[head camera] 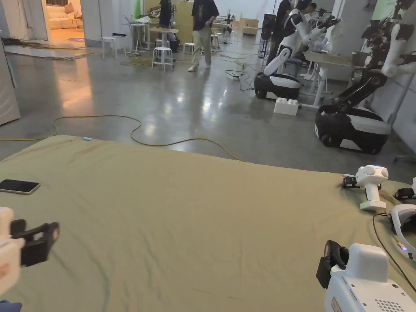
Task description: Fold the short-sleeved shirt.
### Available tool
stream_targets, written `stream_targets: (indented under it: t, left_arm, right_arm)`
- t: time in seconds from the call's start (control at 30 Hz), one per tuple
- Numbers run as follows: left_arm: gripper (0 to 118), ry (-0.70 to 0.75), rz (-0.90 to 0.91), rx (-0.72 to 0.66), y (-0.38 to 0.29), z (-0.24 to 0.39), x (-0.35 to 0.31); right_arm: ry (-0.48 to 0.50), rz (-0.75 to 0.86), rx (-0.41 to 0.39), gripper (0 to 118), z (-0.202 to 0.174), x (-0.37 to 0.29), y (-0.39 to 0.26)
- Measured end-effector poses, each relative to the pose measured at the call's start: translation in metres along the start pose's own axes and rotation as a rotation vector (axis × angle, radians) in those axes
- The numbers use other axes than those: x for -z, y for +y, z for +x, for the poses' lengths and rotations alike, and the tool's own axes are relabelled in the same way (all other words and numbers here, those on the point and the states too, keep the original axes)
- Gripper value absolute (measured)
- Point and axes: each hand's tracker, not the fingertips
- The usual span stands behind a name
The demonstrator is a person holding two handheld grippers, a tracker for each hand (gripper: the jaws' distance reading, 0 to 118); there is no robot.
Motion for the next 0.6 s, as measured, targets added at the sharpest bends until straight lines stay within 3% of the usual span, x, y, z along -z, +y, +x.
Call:
stream_targets:
  t: [0.13, 0.37, 0.6]
  left_arm:
    - [58, -0.014, 0.074, 0.013, -0.007, 0.064, 0.010]
    - [9, -0.044, 0.139, 0.016, -0.011, 0.127, 0.025]
    - [5, -0.034, 0.165, 0.001, -0.013, 0.151, 0.028]
  right_arm:
    - [-0.006, 0.017, 0.002, 0, -0.002, -0.006, -0.001]
    - [-0.037, 0.055, -0.017, 0, -0.006, -0.006, -0.001]
    - [-0.043, 0.066, -0.029, 0, -0.013, -0.001, -0.002]
